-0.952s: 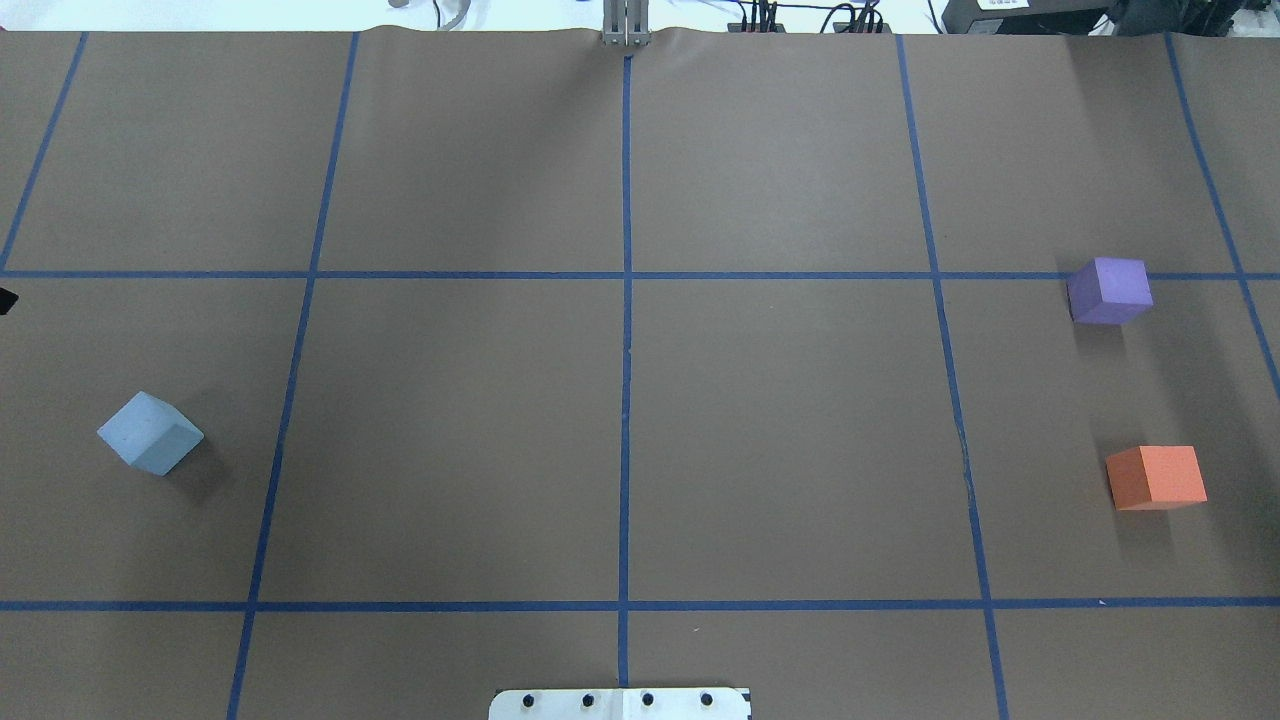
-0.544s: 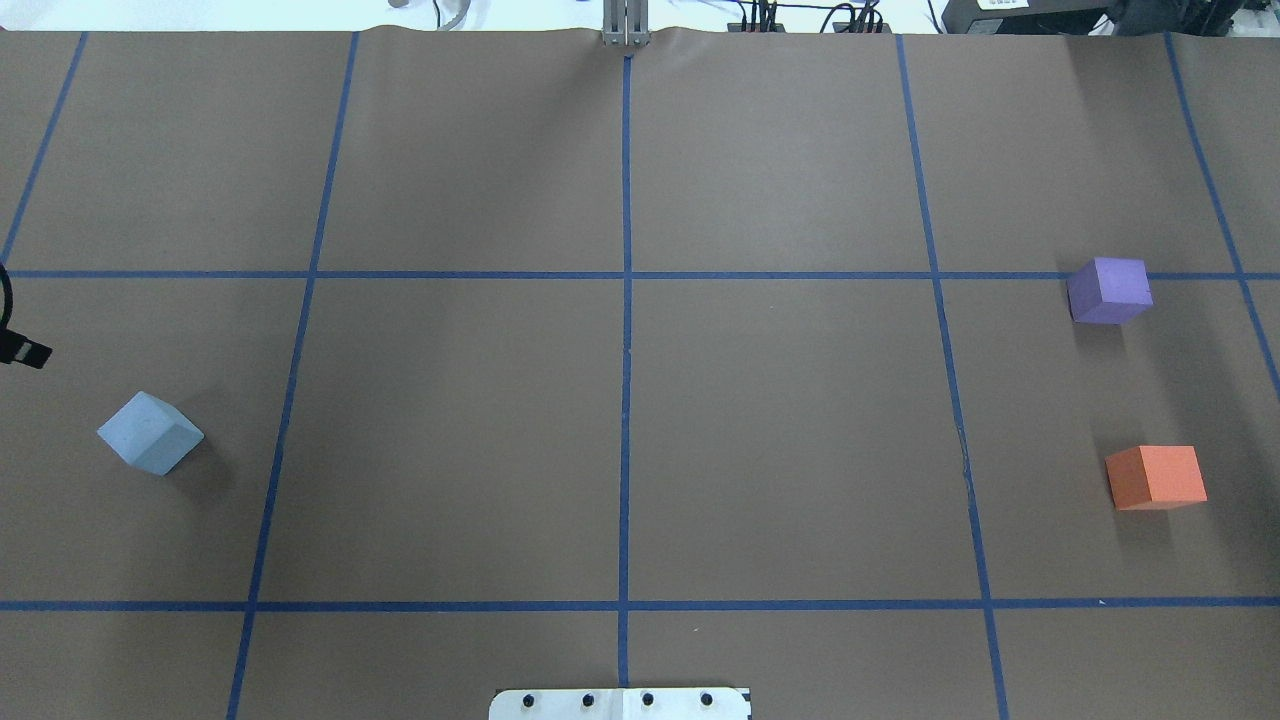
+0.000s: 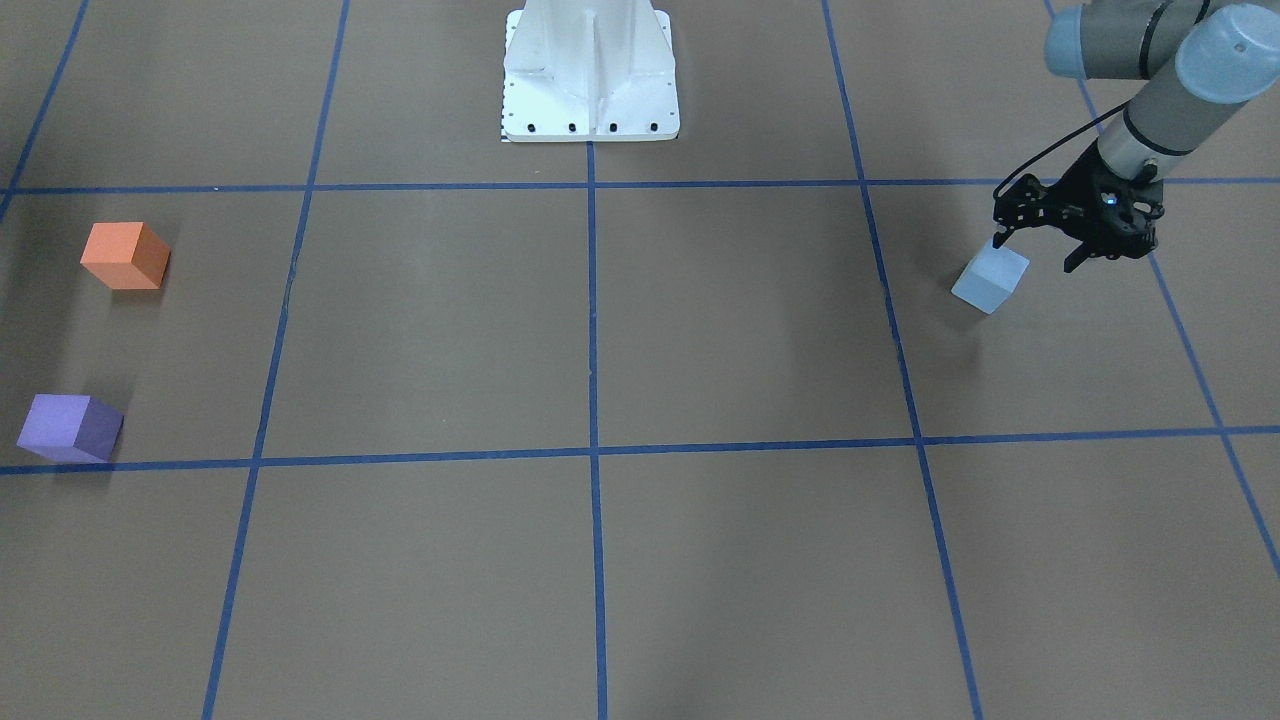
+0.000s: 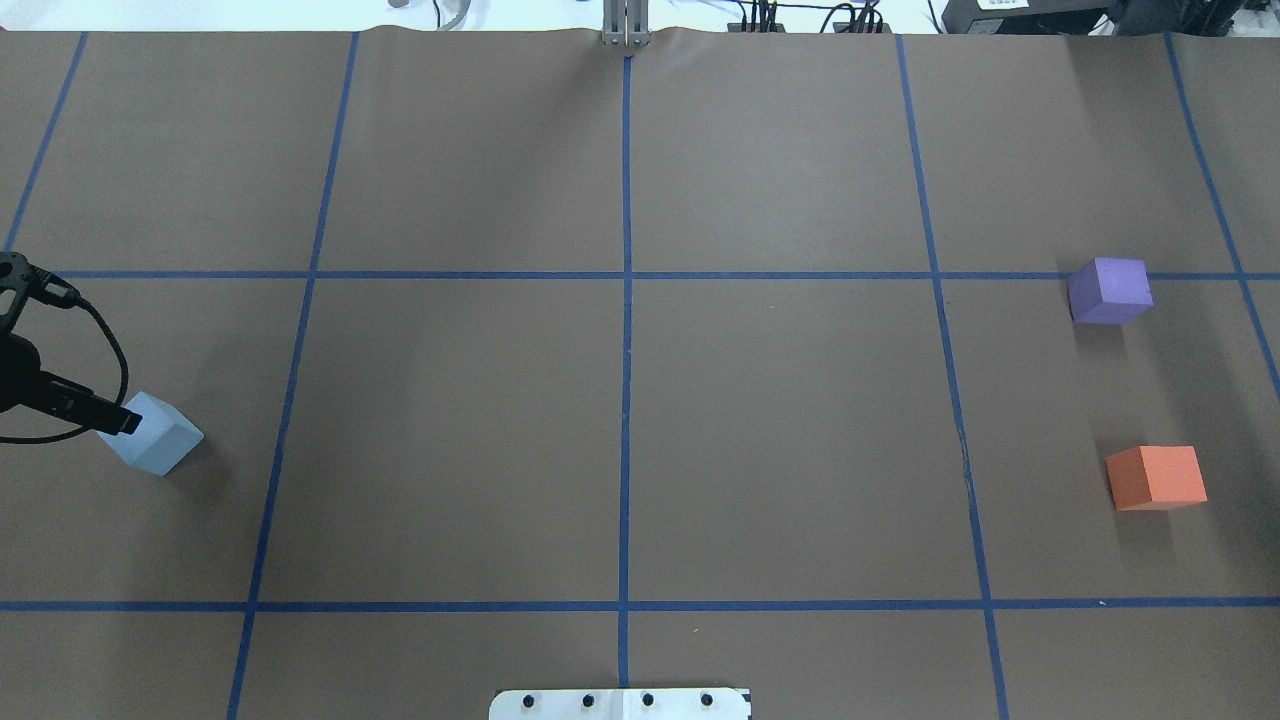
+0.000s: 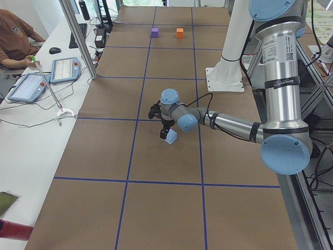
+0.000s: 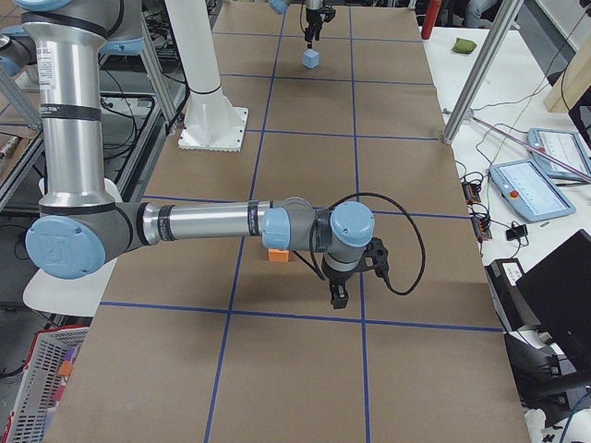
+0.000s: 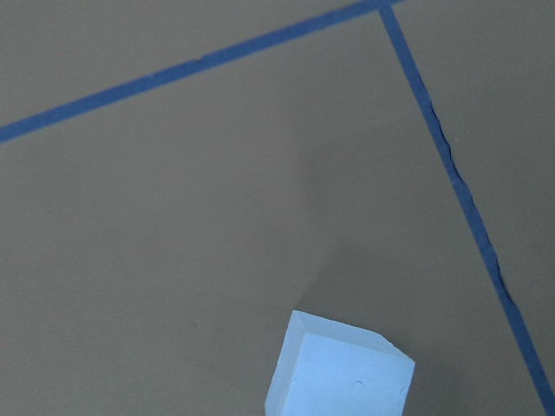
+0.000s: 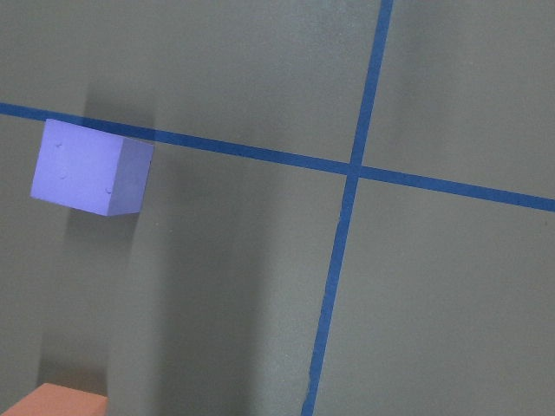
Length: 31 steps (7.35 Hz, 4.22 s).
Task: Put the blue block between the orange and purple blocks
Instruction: 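Lower the left gripper onto the light blue cube and close it, then carry the light blue cube with the left gripper to the table center, then open the left gripper and withdraw it while the right arm approaches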
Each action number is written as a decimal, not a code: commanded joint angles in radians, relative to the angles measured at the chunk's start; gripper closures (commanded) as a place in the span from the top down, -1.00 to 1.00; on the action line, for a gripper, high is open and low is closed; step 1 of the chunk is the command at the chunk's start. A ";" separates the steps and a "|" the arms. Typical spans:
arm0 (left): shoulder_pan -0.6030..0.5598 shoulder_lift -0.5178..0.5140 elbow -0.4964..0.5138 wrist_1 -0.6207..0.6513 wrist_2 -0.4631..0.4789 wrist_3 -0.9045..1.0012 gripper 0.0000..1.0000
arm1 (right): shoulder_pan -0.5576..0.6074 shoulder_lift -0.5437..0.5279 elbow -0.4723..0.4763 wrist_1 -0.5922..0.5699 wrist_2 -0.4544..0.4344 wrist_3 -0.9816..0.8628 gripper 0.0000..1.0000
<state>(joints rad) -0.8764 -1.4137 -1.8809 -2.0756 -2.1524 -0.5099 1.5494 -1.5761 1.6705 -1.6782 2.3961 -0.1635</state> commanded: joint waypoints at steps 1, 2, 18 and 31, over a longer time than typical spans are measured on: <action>0.049 -0.010 0.032 -0.005 0.012 -0.002 1.00 | 0.000 -0.001 0.000 0.000 0.000 -0.001 1.00; 0.065 -0.024 0.049 -0.005 0.011 -0.002 1.00 | 0.000 -0.001 0.000 0.000 0.000 -0.001 1.00; 0.204 -1.028 0.347 0.618 0.046 -0.627 -1.00 | -0.043 0.037 0.029 0.002 0.005 0.041 1.00; 0.116 -0.986 0.333 0.437 -0.084 -0.699 1.00 | -0.208 0.317 0.421 -0.341 0.048 0.481 1.00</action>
<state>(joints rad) -0.6916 -2.4809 -1.4273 -1.6571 -2.1859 -1.2143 1.4229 -1.3717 2.0229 -1.8891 2.4544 0.2094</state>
